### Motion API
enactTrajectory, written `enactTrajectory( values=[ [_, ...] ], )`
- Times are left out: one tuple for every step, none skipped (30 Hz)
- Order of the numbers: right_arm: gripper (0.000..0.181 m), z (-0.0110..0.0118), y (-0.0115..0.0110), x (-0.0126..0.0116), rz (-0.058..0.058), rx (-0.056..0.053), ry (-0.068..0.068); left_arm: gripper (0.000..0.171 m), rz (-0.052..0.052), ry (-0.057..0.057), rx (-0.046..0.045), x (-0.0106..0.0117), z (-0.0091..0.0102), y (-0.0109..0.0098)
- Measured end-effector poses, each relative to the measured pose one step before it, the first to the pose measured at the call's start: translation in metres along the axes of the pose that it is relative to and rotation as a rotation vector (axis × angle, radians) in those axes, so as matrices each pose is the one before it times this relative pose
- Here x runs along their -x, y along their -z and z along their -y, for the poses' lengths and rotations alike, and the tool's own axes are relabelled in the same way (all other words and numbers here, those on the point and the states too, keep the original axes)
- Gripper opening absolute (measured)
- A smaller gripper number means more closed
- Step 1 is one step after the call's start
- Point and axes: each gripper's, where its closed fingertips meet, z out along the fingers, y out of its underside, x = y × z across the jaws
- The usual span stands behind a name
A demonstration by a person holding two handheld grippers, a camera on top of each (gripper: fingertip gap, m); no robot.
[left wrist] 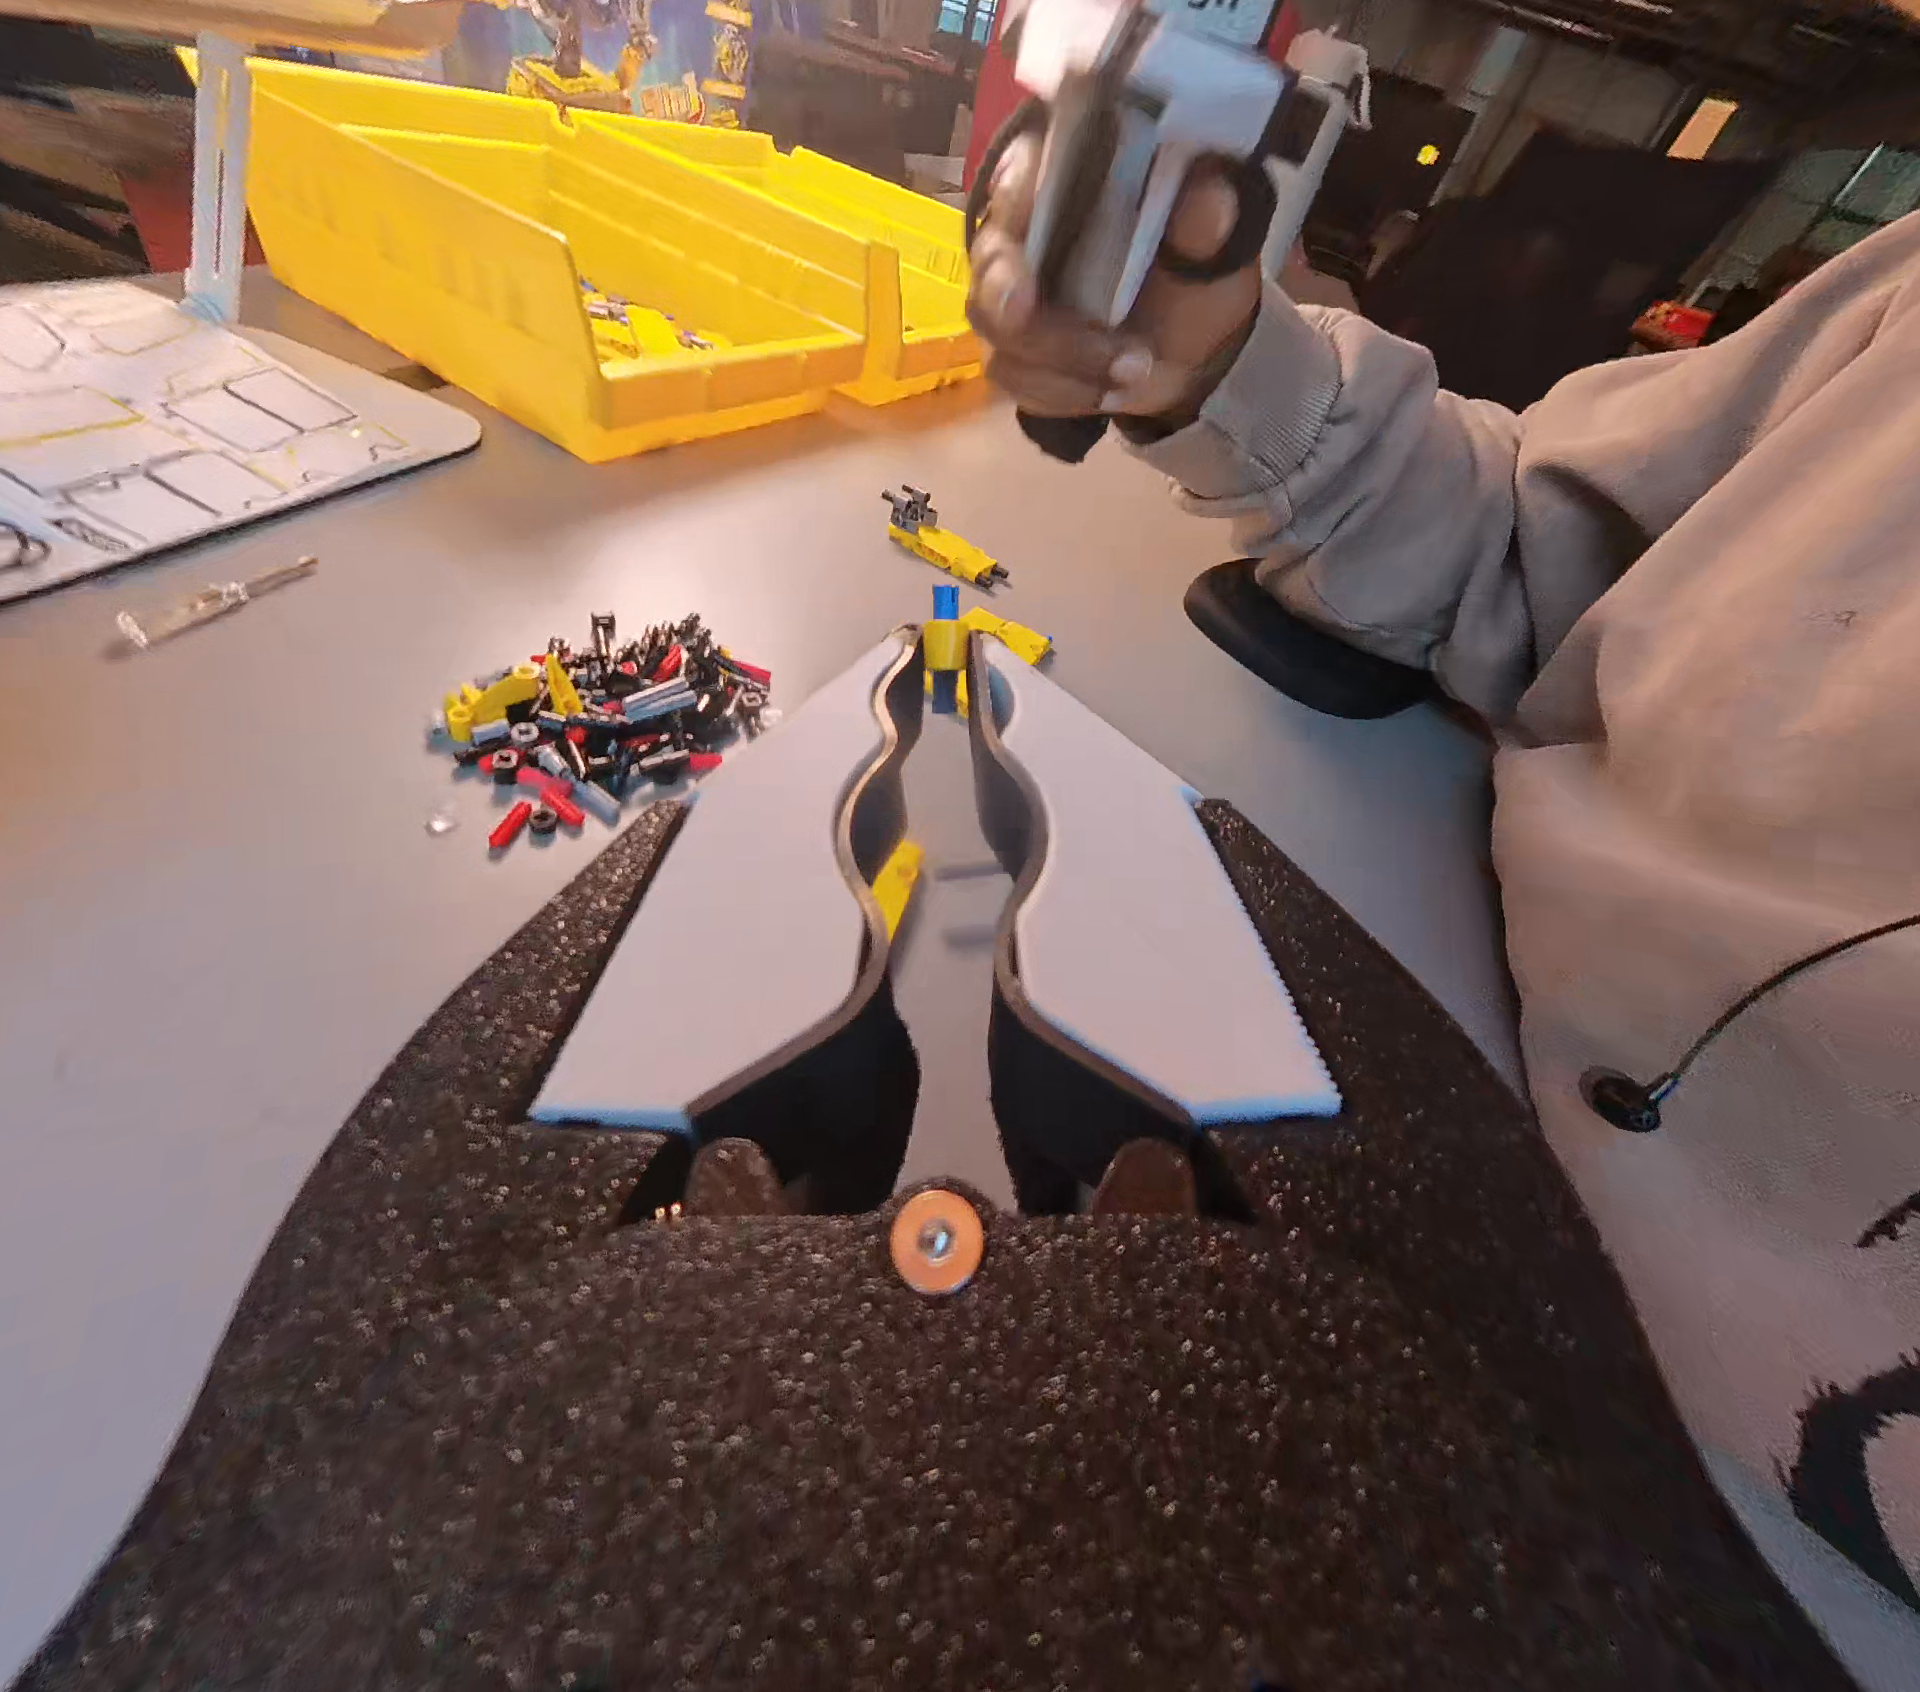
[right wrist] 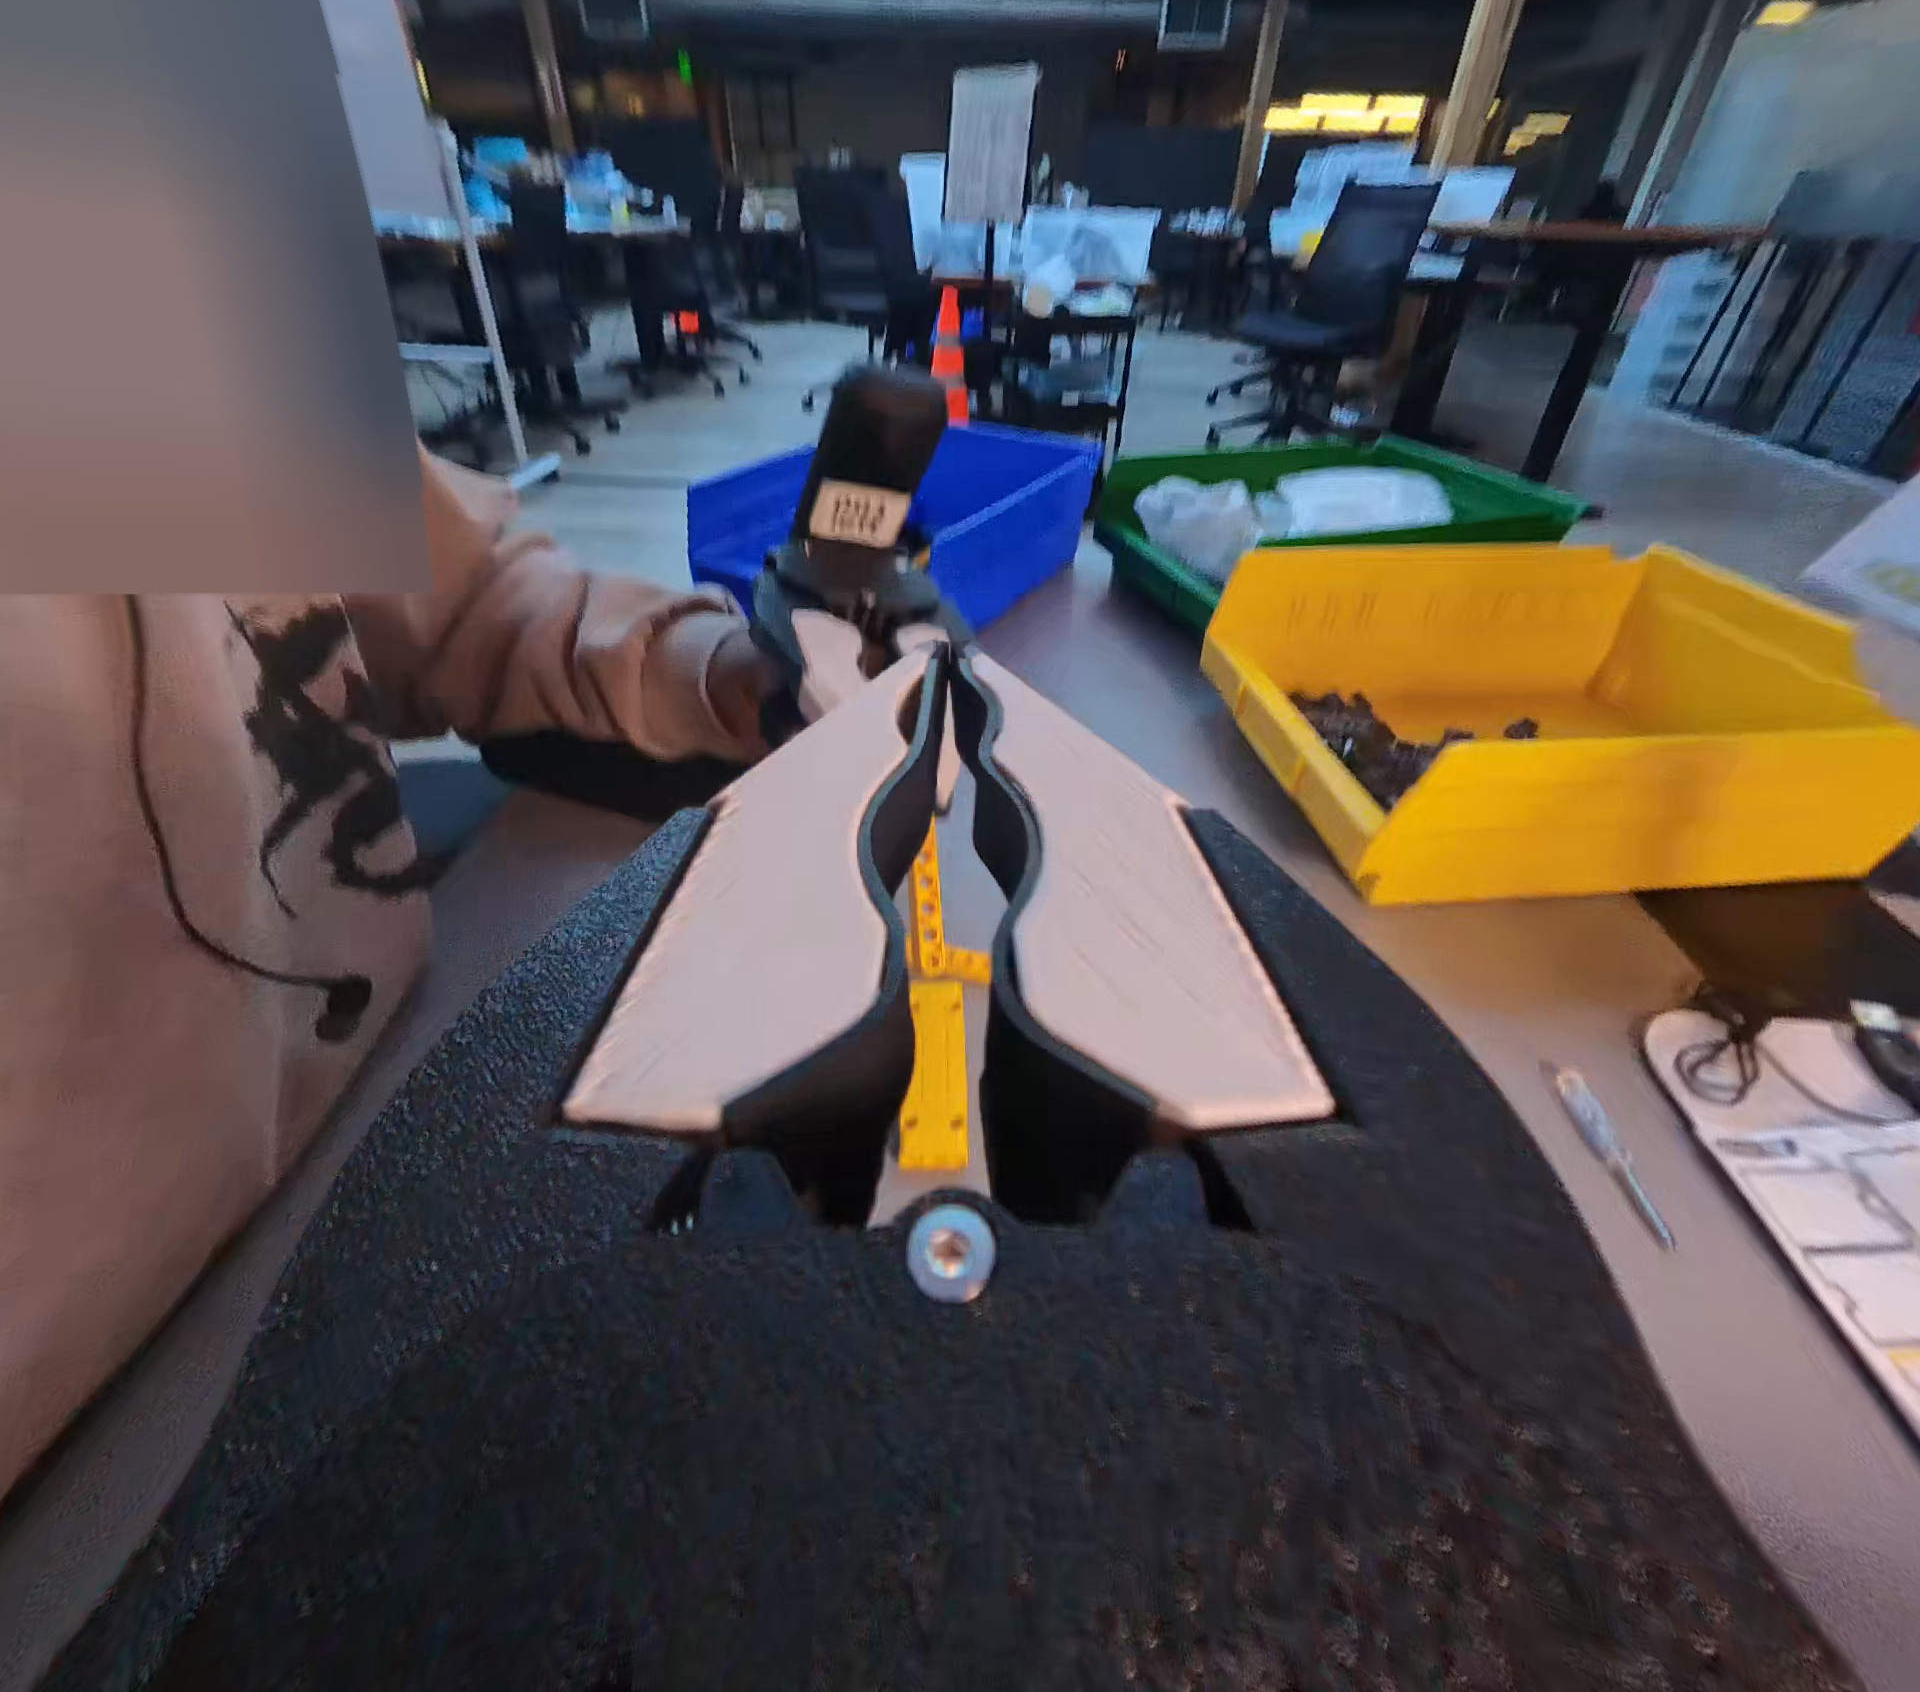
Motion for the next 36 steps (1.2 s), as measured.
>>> enactTrajectory(
  values=[
    [0.003,-0.02045,-0.00928,-0.00085,-0.0020,0.0893,0.0133,0.007,0.0084,-0.0358,0.00520,-0.00170,0.00234,-0.00273],
    [0.016,-0.01739,-0.01069,0.00295,0.0216,0.0660,0.0004,0.007,0.0028,-0.0269,0.00191,-0.00245,0.00127,-0.00227],
    [0.022,-0.01357,-0.01113,0.00818,0.0575,0.0480,-0.0331,0.007,-0.0043,-0.0237,-0.01117,-0.00374,0.00144,-0.00120],
    [0.023,-0.00781,-0.01031,0.00559,0.0360,0.0163,-0.0267,0.007,0.0109,-0.0164,0.00261,-0.00167,-0.00089,-0.00054],
    [0.022,-0.00471,-0.00827,0.00389,0.0166,0.0006,-0.0047,0.007,0.0047,-0.0183,0.00227,-0.00284,-0.00092,0.00028],
    [0.022,-0.00529,-0.00658,0.00316,0.0135,0.0170,0.0003,0.007,0.0007,-0.0187,-0.00391,-0.00339,0.00031,0.00097],
    [0.016,-0.00297,-0.00411,0.00176,0.0067,0.0100,0.0043,0.006,-0.0003,-0.0172,-0.00214,-0.00266,0.00044,0.00131],
    [0.011,0.00176,-0.00173,0.00076,0.0025,-0.0167,-0.0020,0.006,0.0021,-0.0148,0.00190,-0.00106,0.00023,0.00113],
    [0.005,0.00271,-0.00023,-0.00108,-0.0050,-0.0200,-0.0129,0.007,-0.0028,-0.0083,-0.01091,-0.00114,0.00233,0.00116],
    [0.004,0.00157,0.00016,0.00012,0.0050,-0.0112,-0.0108,0.006,-0.0037,-0.0033,-0.00499,-0.00069,0.00149,0.00061],
    [0.004,0.00070,-0.00015,0.00056,0.0030,-0.0035,-0.0069,0.006,-0.0017,-0.0054,0.00002,-0.00030,0.00045,0.00022],
    [0.004,0.00027,-0.00026,0.00037,-0.0054,-0.0019,0.0054,0.006,-0.0043,-0.0021,0.00020,-0.00052,0.00015,0.00025],
    [0.004,0.00052,-0.00031,0.00057,-0.0039,-0.0028,0.0016,0.007,-0.0026,-0.0002,-0.00367,-0.00066,0.00064,0.00042],
    [0.004,0.00112,-0.00035,0.00108,0.0031,-0.0061,-0.0030,0.007,-0.0037,0.0006,-0.00270,-0.00110,0.00061,0.00030],
    [0.004,0.00082,-0.00048,0.00037,0.0025,-0.0071,-0.0056,0.007,0.0027,-0.0001,-0.00261,-0.00001,0.00068,0.00058],
    [0.004,0.00061,-0.00064,-0.00047,-0.0019,-0.0092,-0.0021,0.007,0.0034,0.0022,-0.00044,0.00064,0.00033,0.00068],
    [0.004,0.00048,-0.00077,-0.00069,-0.0034,-0.0104,-0.0024,0.007,0.0031,0.0033,-0.00161,0.00068,0.00039,0.00071],
    [0.004,0.00020,-0.00075,-0.00051,-0.0039,-0.0085,-0.0018,0.007,0.0018,0.0039,-0.00026,0.00052,0.00003,0.00057],
    [0.004,0.00029,-0.00058,-0.00040,-0.0045,-0.0088,0.0015,0.006,0.0015,0.0048,-0.00126,0.00048,0.00018,0.00043],
    [0.004,0.00069,-0.00044,-0.00063,-0.0078,-0.0122,0.0008,0.006,0.0034,0.0051,-0.00292,0.00057,0.00061,0.00020],
    [0.004,0.00055,-0.00034,-0.00094,-0.0097,-0.0133,-0.0024,0.006,0.0056,0.0051,0.00163,0.00110,0.00014,-0.00006],
    [0.004,-0.00048,-0.00006,-0.00134,-0.0109,-0.0079,-0.0003,0.006,0.0051,0.0038,0.00864,0.00118,-0.00096,-0.00044],
    [0.004,-0.00148,-0.00002,-0.00113,-0.0074,-0.0003,0.0033,0.006,0.0037,0.0024,0.01173,0.00086,-0.00167,-0.00058],
    [0.003,-0.00147,0.00020,-0.00088,-0.0042,0.0048,0.0062,0.006,0.0016,0.0021,0.01202,0.00069,-0.00157,-0.00070],
    [0.003,-0.00043,0.00028,-0.00047,-0.0041,0.0011,0.0100,0.007,0.0013,-0.0003,0.00625,0.00059,0.00006,-0.00037],
    [0.003,0.00133,0.00034,-0.00069,-0.0021,-0.0064,-0.0002,0.007,0.0011,-0.0028,0.00218,0.00066,0.00145,0.00009],
    [0.003,0.00125,0.00041,-0.00086,0.0012,-0.0036,-0.0091,0.007,0.0036,-0.0033,0.00279,0.00104,0.00130,0.00063],
    [0.003,0.00014,0.00071,-0.00138,-0.0031,0.0026,0.0011,0.009,0.0078,-0.0063,-0.00218,0.00118,0.00112,0.00127],
    [0.003,-0.00140,0.00050,-0.00106,-0.0039,0.0133,0.0075,0.012,0.0034,-0.0093,-0.00385,0.00012,0.00064,0.00166],
    [0.002,-0.00334,-0.00026,-0.00085,-0.0077,0.0232,0.0149,0.011,0.0006,-0.0047,-0.00219,-0.00015,-0.00003,0.00153],
    [0.003,-0.00269,-0.00082,0.00030,-0.0029,0.0159,0.0121,0.007,0.0008,-0.0033,0.00481,0.00016,-0.00123,0.00073],
    [0.003,-0.00067,-0.00079,0.00069,0.0008,0.0014,-0.0031,0.007,-0.0014,-0.0059,0.00868,-0.00019,-0.00146,-0.00001],
    [0.003,-0.00017,-0.00044,-0.00012,-0.0022,-0.0020,-0.0035,0.006,0.0015,-0.0075,0.00888,0.00022,-0.00078,0.00003],
    [0.003,0.00093,-0.00023,-0.00024,-0.0025,-0.0092,-0.0057,0.007,0.0022,-0.0100,0.00581,0.00043,0.00010,0.00024],
    [0.003,0.00137,-0.00021,-0.00016,-0.0007,-0.0124,-0.0078,0.006,-0.0006,-0.0072,-0.00053,0.00004,0.00069,0.00053],
    [0.003,0.00163,-0.00020,0.00054,0.0039,-0.0121,-0.0074,0.006,-0.0047,0.0003,-0.00754,-0.00062,0.00138,0.00074]
  ],
)
